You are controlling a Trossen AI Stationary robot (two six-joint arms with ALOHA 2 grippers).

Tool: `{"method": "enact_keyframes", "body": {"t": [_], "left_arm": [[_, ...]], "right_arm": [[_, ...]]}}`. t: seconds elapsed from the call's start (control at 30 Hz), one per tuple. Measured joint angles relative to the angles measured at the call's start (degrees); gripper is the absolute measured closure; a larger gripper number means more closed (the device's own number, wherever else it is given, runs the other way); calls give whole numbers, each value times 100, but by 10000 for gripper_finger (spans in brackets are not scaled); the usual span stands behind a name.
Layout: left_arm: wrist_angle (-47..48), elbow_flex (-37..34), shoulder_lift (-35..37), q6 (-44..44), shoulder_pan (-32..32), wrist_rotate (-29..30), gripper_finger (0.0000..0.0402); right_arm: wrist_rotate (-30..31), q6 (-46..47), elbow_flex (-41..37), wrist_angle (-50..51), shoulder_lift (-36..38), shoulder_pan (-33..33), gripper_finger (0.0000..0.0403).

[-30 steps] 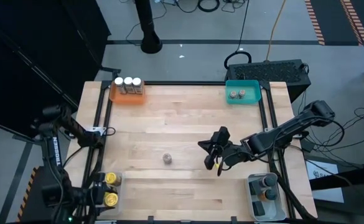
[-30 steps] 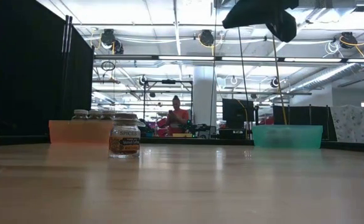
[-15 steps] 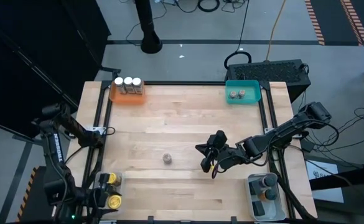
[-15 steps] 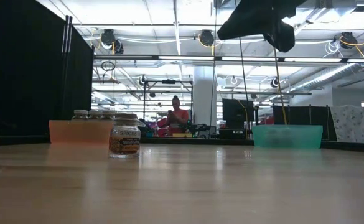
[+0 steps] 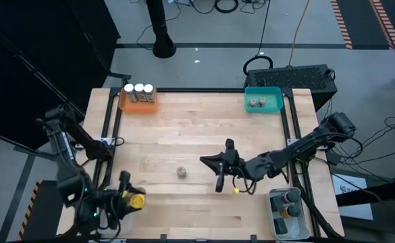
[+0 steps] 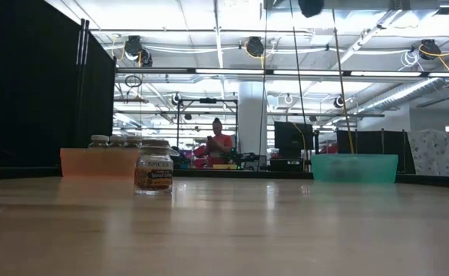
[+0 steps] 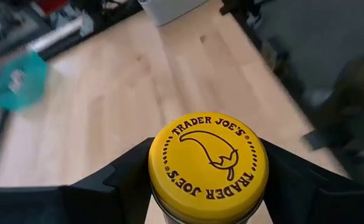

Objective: Sort spices by type
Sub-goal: Put the yellow seasoning bottle into the transparent bin

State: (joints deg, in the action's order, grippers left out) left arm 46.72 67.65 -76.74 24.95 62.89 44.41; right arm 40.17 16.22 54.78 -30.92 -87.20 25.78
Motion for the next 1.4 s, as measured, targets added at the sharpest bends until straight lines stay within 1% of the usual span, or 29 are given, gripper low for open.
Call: {"method": "enact_keyframes", "body": {"t": [0.03,0.1,0.17,0.23,0.33,0.4,0.43,0.53,0.7,0.8,1.0,1.03,1.1,1.2,1.23,1.3,1.4], "left_arm": [[-26,-64,69,-306,-56,-1,159],[-319,-253,220,-814,-107,59,159],[-909,-532,438,-1114,-94,58,159],[-1524,-907,706,-1309,-86,-80,159],[-2563,-1558,1052,-1337,-97,-480,159],[-3297,-1928,1215,-1449,-127,-995,159],[-3486,-2062,1272,-1511,-133,-1264,159],[-3458,-2339,1388,-1574,-38,-1890,159],[-3485,-2393,1490,-1671,-11,-2753,159],[-3307,-2525,1500,-1912,-13,-2815,159],[-3640,-2718,1686,-2437,-12,-3017,159],[-3829,-2718,1723,-2577,-11,-3196,159],[-4197,-2701,1836,-2841,-12,-3804,159],[-4119,-2696,1915,-2954,10,-4527,159],[-4033,-2707,1920,-2910,36,-4668,159],[-3857,-2707,1941,-2833,101,-4747,159],[-3563,-2707,1938,-2769,167,-4552,159]], "right_arm": [[3,-159,0,-225,-66,13,403],[-2,-280,0,-366,-167,30,403],[31,-209,2,-349,-282,25,403],[32,-196,2,-336,-388,18,403],[36,-193,2,-358,-473,-6,403],[20,-193,2,-356,-505,-25,403],[6,-191,2,-360,-524,-30,403],[2,-184,2,-360,-534,-30,403],[2,-22,7,-316,-535,-19,403],[4,9,7,-321,-533,-22,403],[8,150,7,-313,-534,-67,403],[8,155,7,-310,-534,-65,403],[13,156,7,-314,-533,-63,403],[28,224,7,-314,-533,-65,403],[30,289,7,-314,-534,-71,403],[35,431,7,-314,-533,-70,403],[35,551,7,-313,-533,-51,403]]}}
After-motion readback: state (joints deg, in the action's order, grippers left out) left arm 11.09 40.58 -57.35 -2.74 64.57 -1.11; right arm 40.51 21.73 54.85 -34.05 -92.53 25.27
